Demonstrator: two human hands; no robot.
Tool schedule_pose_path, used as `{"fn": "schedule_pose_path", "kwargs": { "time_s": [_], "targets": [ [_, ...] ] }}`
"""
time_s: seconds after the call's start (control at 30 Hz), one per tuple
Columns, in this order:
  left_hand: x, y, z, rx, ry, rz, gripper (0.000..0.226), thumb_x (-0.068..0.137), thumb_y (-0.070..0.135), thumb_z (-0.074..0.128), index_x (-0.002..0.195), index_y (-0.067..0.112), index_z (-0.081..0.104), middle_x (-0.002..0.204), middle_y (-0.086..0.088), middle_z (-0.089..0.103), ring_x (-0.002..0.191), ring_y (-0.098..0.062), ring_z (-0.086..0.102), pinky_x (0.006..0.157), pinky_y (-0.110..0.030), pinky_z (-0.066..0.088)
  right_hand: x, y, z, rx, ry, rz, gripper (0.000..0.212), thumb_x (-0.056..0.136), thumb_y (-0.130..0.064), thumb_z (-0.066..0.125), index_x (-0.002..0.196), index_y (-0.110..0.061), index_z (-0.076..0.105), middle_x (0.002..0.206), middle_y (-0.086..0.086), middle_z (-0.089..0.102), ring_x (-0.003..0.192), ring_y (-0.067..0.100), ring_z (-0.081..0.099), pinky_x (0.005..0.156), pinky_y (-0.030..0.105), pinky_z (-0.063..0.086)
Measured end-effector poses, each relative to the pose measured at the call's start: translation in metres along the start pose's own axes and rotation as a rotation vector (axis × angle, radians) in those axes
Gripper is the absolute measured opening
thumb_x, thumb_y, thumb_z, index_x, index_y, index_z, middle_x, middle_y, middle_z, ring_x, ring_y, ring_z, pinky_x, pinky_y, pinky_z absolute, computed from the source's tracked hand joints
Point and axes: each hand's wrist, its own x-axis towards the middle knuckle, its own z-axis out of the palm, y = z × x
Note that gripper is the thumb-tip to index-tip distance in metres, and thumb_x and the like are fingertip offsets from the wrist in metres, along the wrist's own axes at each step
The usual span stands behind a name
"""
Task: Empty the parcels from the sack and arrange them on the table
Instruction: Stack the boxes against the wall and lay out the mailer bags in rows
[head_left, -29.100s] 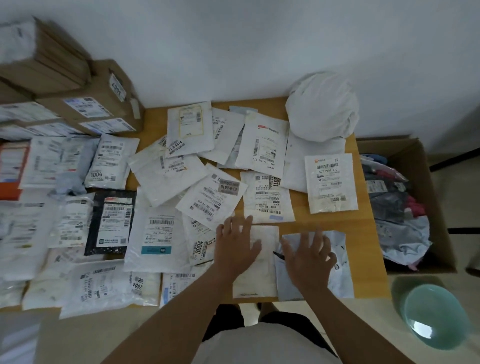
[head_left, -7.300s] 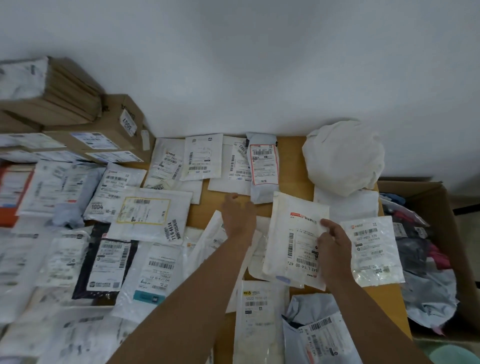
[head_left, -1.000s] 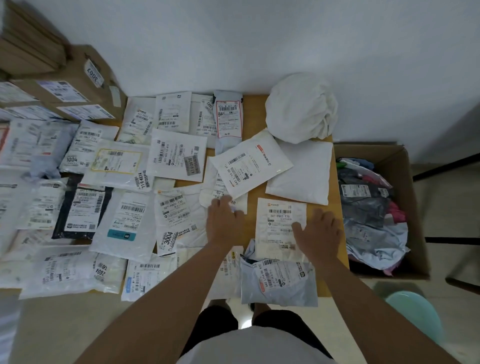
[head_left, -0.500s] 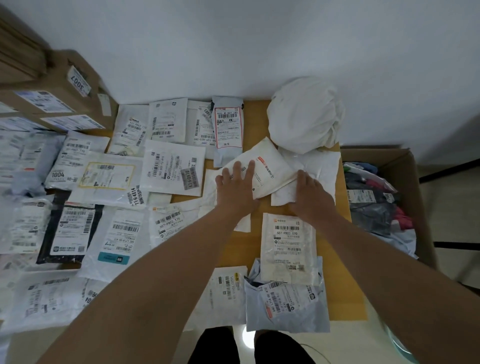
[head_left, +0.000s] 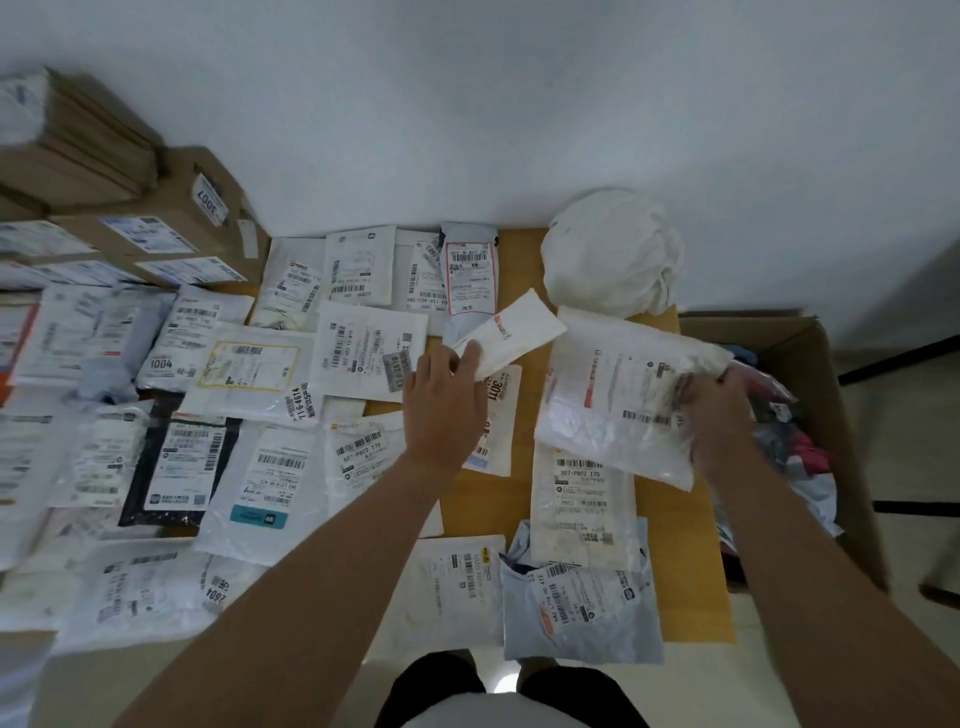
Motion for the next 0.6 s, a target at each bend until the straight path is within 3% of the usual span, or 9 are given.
{"fn": "schedule_pose_path", "kwargs": {
  "time_s": [0.1, 0.17, 0.23, 0.3, 0.4, 0.5, 0.6],
  "targets": [
    [-0.022, -0.004, -0.005, 0.035, 0.023, 0.046, 0.047, 0.086, 0.028, 0.04, 0.124, 0.01, 0.061, 0.096, -0.011, 0.057, 0.085, -0.027, 0.058, 0.071, -0.04, 0.051, 0.013, 0.016, 0.011, -0.16, 0.076, 0.205, 0.048, 0.093, -0.006, 0.044, 0.138, -0.02, 0.036, 0.117, 0.009, 0.057, 0.089, 0.023, 0.061, 0.063, 0.035, 0.051],
    [-0.037, -0.009, -0.002, 0.038, 0.004, 0.063, 0.044, 0.086, 0.024, 0.051, 0.126, 0.009, 0.06, 0.094, -0.011, 0.056, 0.08, -0.027, 0.058, 0.064, -0.037, 0.05, 0.018, 0.026, 0.013, -0.406, 0.192, 0.113, 0.055, 0.094, -0.011, 0.046, 0.146, -0.016, 0.027, 0.127, 0.012, 0.049, 0.105, 0.028, 0.056, 0.078, 0.041, 0.05],
    [-0.047, -0.011, 0.001, 0.024, -0.029, 0.072, 0.049, 0.081, 0.017, 0.068, 0.128, 0.008, 0.059, 0.091, -0.011, 0.056, 0.076, -0.025, 0.057, 0.059, -0.036, 0.049, 0.016, 0.039, 0.015, -0.727, 0.283, -0.166, 0.064, 0.091, -0.024, 0.057, 0.147, -0.013, 0.029, 0.144, 0.016, 0.039, 0.13, 0.036, 0.042, 0.104, 0.051, 0.04],
    [-0.055, -0.012, 0.003, 0.008, -0.051, 0.088, 0.055, 0.076, 0.014, 0.075, 0.128, 0.007, 0.06, 0.09, -0.011, 0.056, 0.072, -0.023, 0.057, 0.055, -0.034, 0.05, 0.009, 0.06, 0.021, -1.079, 0.105, -0.423, 0.072, 0.087, -0.051, 0.055, 0.146, -0.018, 0.03, 0.151, 0.015, 0.03, 0.141, 0.037, 0.027, 0.113, 0.056, 0.027],
    [-0.057, -0.006, 0.006, -0.027, -0.062, 0.1, 0.057, 0.075, 0.012, 0.076, 0.129, 0.006, 0.058, 0.089, -0.011, 0.056, 0.072, -0.023, 0.057, 0.054, -0.034, 0.052, 0.005, 0.078, 0.029, -1.426, -0.289, -0.393, 0.098, 0.077, -0.081, 0.049, 0.153, -0.037, 0.004, 0.162, -0.002, -0.005, 0.149, 0.033, -0.007, 0.114, 0.062, 0.01],
    [-0.055, -0.001, 0.007, -0.046, -0.055, 0.109, 0.056, 0.076, 0.012, 0.076, 0.129, 0.007, 0.058, 0.089, -0.009, 0.055, 0.071, -0.022, 0.056, 0.054, -0.034, 0.052, 0.019, 0.068, 0.035, -1.552, -0.38, -0.346, 0.117, 0.068, -0.082, 0.059, 0.151, -0.039, -0.011, 0.161, -0.005, -0.019, 0.148, 0.035, -0.016, 0.112, 0.066, 0.012],
    [-0.053, -0.001, 0.007, -0.061, -0.048, 0.115, 0.055, 0.077, 0.011, 0.075, 0.129, 0.007, 0.058, 0.089, -0.009, 0.055, 0.07, -0.021, 0.054, 0.053, -0.033, 0.05, 0.037, 0.054, 0.043, -1.54, -0.447, -0.351, 0.109, 0.073, -0.069, 0.065, 0.152, -0.038, -0.003, 0.163, -0.008, -0.01, 0.149, 0.035, -0.009, 0.11, 0.064, 0.023]
  ]
}}
